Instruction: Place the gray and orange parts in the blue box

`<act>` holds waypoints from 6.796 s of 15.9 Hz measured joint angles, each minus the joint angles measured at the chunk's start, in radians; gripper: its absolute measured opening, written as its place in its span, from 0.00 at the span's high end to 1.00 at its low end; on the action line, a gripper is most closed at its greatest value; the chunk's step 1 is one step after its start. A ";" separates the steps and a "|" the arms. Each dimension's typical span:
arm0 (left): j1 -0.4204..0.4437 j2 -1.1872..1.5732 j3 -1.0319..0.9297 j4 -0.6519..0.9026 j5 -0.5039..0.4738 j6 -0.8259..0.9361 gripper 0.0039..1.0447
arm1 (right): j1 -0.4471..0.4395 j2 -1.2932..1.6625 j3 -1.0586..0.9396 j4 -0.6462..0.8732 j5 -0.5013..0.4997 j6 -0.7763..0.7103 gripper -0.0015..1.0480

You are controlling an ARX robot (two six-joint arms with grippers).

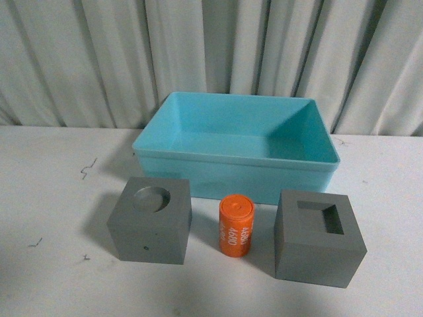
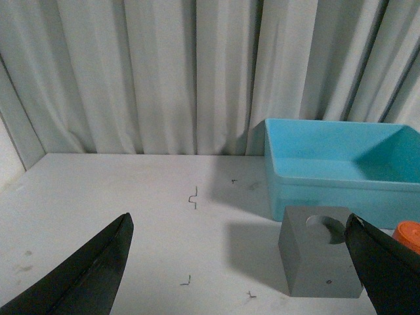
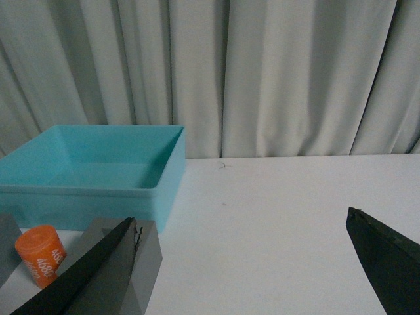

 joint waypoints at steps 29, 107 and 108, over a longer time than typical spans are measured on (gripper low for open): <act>0.000 0.000 0.000 0.000 -0.002 0.000 0.06 | 0.091 0.193 0.116 -0.272 0.251 0.100 0.06; 0.000 0.000 0.000 -0.001 0.000 0.000 0.06 | -0.074 0.984 0.156 0.736 -0.081 0.156 0.37; 0.000 0.000 0.000 -0.001 0.000 0.000 0.06 | -0.071 0.956 0.134 0.765 -0.075 0.098 0.46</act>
